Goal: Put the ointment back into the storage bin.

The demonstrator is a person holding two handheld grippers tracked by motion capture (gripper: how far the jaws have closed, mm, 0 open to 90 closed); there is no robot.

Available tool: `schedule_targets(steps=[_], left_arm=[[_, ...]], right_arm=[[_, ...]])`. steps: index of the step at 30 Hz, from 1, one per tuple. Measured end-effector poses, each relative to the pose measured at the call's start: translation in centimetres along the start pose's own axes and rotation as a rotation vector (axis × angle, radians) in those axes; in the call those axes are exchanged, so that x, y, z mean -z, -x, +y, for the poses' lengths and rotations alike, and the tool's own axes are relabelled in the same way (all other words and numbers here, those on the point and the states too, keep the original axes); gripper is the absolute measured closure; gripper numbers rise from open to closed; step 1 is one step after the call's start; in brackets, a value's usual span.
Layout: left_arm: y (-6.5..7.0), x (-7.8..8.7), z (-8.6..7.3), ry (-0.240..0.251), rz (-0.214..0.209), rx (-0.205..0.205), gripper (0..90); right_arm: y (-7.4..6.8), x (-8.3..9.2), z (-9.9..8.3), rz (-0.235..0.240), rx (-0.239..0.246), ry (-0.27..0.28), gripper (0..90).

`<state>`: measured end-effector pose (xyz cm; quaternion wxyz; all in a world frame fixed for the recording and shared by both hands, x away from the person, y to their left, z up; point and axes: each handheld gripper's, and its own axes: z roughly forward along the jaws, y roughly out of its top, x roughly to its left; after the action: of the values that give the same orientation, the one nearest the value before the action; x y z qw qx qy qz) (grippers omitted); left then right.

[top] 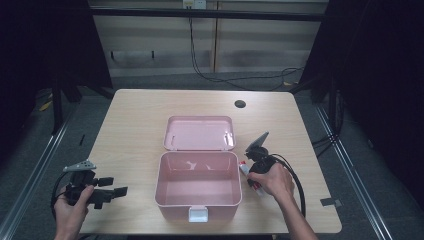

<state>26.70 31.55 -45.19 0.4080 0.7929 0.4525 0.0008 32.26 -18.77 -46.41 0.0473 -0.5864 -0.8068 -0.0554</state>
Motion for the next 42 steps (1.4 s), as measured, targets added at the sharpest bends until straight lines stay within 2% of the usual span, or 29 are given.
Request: schedule_targets(steps=[10,13,18,30,36,42], left_arm=[[0.0,0.0,0.0,-0.001,0.002,0.001,18.1],[0.0,0.0,0.0,-0.001,0.002,-0.003,18.1],[0.0,0.0,0.0,0.003,0.004,-0.001,18.1],[0.0,0.1,0.0,0.003,0.005,0.000,18.1],[0.0,0.1,-0.1,0.002,0.010,-0.003,18.1],[0.0,0.1,-0.1,0.004,0.011,0.002,18.1]], right_arm=[[-0.2,-0.2,0.0,-0.014,0.034,-0.007,71.1],[-0.1,-0.2,-0.1,-0.013,0.058,0.002,71.6],[0.2,0.1,-0.2,0.004,0.060,0.008,71.8],[1.0,2.1,-1.0,0.007,0.094,0.017,71.9],[1.3,2.9,-1.5,-0.003,0.133,0.011,71.9],[1.7,3.3,-2.0,0.009,0.139,0.023,71.9]])
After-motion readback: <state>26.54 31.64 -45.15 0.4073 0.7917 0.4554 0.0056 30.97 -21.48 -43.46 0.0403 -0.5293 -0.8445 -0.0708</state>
